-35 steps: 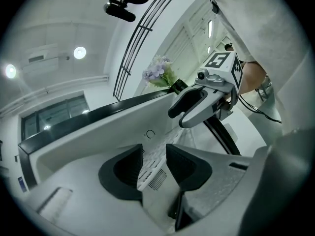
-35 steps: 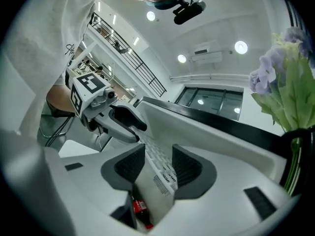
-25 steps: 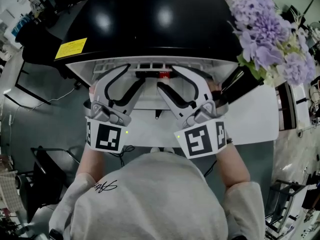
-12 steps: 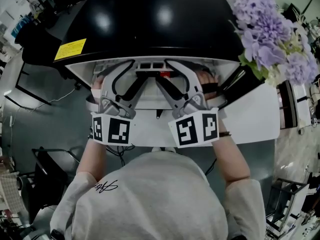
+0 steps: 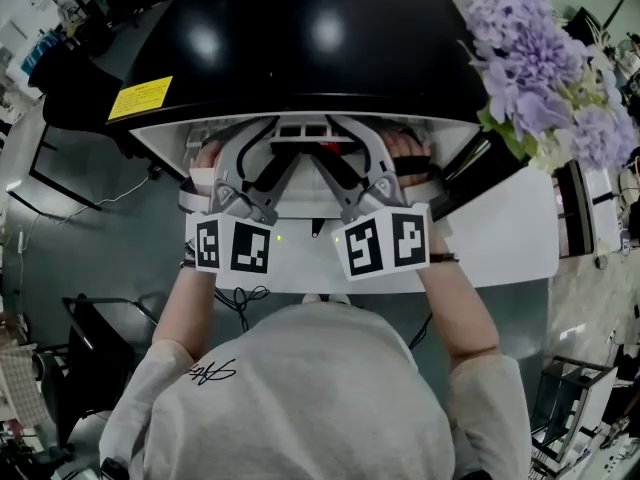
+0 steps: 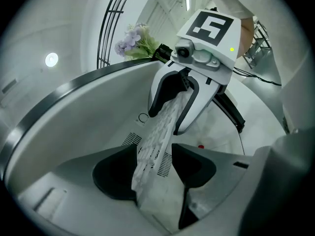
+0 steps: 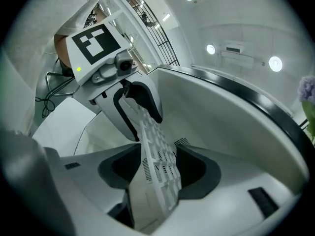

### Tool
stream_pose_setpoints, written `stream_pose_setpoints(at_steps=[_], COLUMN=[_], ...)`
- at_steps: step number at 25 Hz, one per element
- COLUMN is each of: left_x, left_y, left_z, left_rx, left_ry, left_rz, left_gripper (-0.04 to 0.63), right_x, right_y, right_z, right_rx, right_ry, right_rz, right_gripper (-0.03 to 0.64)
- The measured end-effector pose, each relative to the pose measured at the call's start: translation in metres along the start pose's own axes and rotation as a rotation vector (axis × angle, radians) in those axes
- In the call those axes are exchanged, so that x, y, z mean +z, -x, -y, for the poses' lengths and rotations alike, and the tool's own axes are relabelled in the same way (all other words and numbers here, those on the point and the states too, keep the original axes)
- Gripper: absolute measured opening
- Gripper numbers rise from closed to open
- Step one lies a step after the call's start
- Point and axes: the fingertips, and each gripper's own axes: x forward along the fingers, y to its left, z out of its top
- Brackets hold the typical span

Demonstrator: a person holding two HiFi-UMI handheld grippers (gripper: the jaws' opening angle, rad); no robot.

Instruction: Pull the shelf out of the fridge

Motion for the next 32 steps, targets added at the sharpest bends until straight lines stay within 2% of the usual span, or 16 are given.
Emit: stream_pose_setpoints(at_steps=[4, 12, 17, 25, 32], left_x=[-0.005, -0.014, -0.019, -0.025, -0.028], left_y=[-0.006, -0.011, -0.017, -0.026, -0.035], left_z=[0.004, 0.000, -0.001, 0.000, -0.004], left_rx=[-0.017, 0.020, 0.007, -0.006, -0.007], left_ry=[-0.042, -0.093, -0.109, -0.168, -0.173], left_rz=[-0.047, -0.129, -0.167, -0.212, -0.219], left_gripper=[0.209, 0.209, 0.209, 0.209, 0.207], right_x=[-0.004, -0.013, -0.018, -0.023, -0.032], right_y=[-0.006, -0.015, -0.020, -0.029, -0.035], right_z=[0.000, -0.002, -0.001, -0.004, -0.005], right_rx=[-0.002, -0.003, 0.001, 0.015, 0.030], right_ry=[0.017, 0.057, 0.081, 0.158, 0.214], right_rz=[-0.011, -0.061, -0.092, -0.163, -0.237], right_gripper=[0.202, 0.202, 0.202, 0.202, 0.202])
